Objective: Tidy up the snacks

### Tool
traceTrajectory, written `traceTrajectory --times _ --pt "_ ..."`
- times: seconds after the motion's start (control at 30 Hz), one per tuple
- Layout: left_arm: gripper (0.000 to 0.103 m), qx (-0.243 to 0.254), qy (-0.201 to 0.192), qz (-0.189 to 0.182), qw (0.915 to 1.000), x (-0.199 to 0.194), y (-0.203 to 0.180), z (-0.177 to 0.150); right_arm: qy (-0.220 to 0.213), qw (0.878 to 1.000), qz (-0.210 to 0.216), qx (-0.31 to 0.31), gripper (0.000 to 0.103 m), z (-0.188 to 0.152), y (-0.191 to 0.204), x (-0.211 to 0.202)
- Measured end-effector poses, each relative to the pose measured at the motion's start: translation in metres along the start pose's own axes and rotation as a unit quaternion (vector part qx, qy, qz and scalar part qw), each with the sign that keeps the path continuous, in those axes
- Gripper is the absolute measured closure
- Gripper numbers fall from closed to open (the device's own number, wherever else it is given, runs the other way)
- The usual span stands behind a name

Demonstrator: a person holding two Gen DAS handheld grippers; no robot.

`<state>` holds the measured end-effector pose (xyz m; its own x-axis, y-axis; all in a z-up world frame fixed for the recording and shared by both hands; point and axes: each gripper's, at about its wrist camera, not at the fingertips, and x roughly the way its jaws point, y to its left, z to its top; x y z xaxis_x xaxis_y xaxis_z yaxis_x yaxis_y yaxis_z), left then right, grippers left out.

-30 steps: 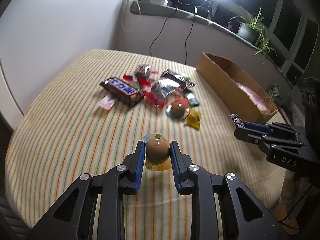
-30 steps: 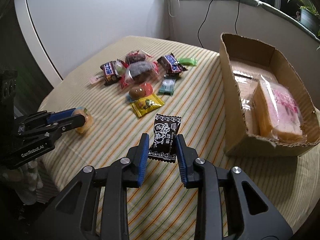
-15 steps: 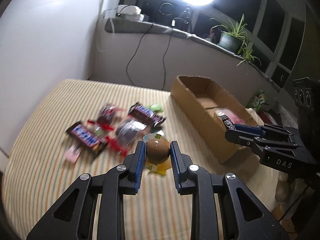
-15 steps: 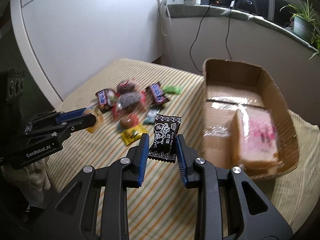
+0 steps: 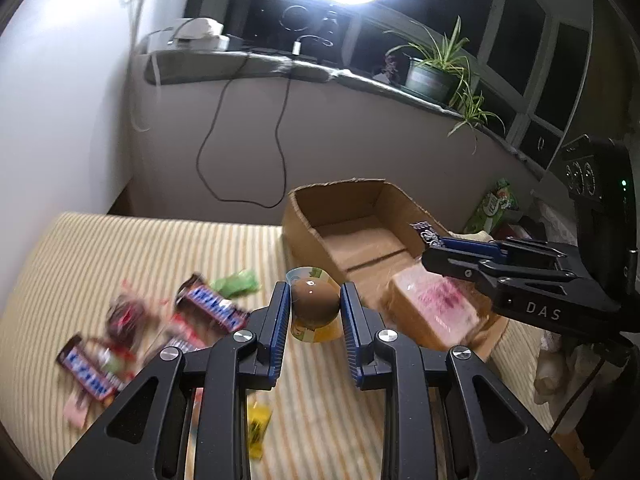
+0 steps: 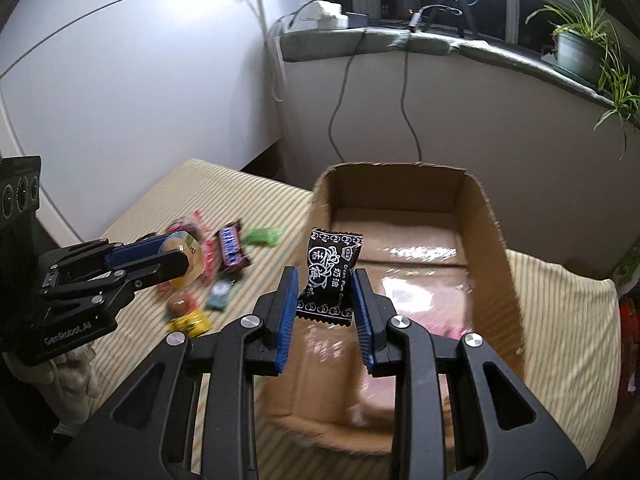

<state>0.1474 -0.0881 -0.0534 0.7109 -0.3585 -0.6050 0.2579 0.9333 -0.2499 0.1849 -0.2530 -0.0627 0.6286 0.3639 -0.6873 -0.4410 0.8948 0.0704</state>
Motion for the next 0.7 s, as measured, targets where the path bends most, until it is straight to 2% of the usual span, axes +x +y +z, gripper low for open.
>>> traceTrajectory --times 0.37,0.7 --pt "0.079 0.027 0.019 -0.021 0.9992 0.049 -0.027 0.028 0.023 1.000 -0.007 0.011 0.075 0.020 -0.043 0.033" --pt "0.079 0.037 0.034 -0.031 0.9983 0.074 -0.041 0.033 0.037 0.999 -0.015 0.022 0.075 0.027 -0.069 0.050"
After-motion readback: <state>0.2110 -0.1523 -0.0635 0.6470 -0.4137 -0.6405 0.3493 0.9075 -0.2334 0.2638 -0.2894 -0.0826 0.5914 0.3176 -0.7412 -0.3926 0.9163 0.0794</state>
